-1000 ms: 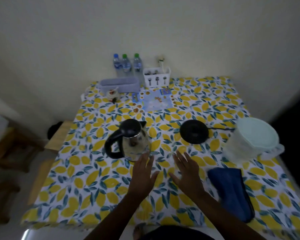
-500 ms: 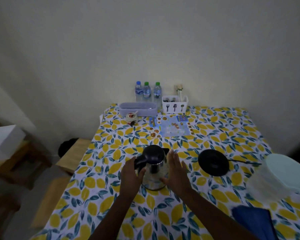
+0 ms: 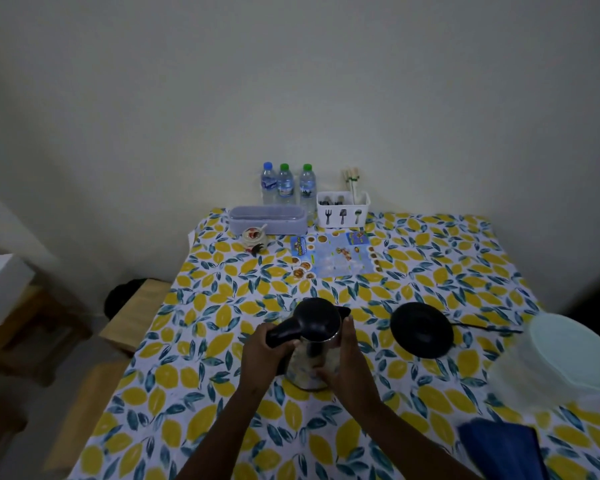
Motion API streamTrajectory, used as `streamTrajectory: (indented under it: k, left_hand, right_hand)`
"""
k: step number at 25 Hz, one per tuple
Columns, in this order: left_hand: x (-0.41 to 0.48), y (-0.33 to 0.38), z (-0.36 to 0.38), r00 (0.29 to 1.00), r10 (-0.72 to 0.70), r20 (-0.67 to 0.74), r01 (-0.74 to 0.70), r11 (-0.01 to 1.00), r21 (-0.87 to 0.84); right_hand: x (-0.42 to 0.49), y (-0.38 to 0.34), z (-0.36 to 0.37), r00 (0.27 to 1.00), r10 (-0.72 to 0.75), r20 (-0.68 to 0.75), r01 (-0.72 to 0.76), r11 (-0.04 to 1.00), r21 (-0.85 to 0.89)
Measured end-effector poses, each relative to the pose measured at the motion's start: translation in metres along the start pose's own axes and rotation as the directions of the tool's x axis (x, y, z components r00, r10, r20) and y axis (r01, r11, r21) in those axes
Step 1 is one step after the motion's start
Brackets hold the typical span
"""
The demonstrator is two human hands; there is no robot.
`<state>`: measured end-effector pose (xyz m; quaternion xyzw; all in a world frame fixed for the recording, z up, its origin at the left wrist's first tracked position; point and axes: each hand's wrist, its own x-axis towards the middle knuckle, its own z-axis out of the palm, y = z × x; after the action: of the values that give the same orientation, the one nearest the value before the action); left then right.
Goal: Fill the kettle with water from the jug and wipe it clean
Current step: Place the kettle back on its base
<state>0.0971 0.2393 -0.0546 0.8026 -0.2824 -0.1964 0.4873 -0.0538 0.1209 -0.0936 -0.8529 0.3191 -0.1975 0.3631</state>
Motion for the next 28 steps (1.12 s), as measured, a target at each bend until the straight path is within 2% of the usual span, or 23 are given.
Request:
streamTrajectory:
  k: [4, 6, 10, 16, 20, 28]
  left_hand:
    - [0.013, 0.040, 0.042, 0.991, 0.087, 0.101, -0.089, 0.996, 0.023]
    - [0.022, 0.062, 0.068, 0.980, 0.120, 0.161, -0.124, 0.992, 0.018]
    - [0.044, 0.102, 0.122, 0.958, 0.131, 0.257, -0.130, 0.991, -0.020]
    - [0.082, 0.144, 0.190, 0.913, 0.205, 0.353, -0.216, 0.976, -0.008]
    - [0.105, 0.150, 0.217, 0.907, 0.182, 0.380, -0.199, 0.980, 0.006]
    - [0.123, 0.143, 0.227, 0.877, 0.189, 0.442, -0.215, 0.976, 0.011]
  right_hand:
    - [-0.006, 0.024, -0.039, 0.979, 0.179, -0.093, -0.151, 0.956, 0.252]
    - [-0.001, 0.041, -0.063, 0.968, 0.225, -0.110, -0.181, 0.933, 0.311]
    - [0.013, 0.075, -0.115, 0.943, 0.272, -0.191, -0.212, 0.935, 0.284]
    - [0.041, 0.119, -0.169, 0.892, 0.324, -0.315, -0.245, 0.933, 0.264]
    - [0.057, 0.143, -0.178, 0.866, 0.374, -0.332, -0.273, 0.910, 0.312]
    - [0.052, 0.152, -0.172, 0.838, 0.358, -0.412, -0.262, 0.926, 0.273]
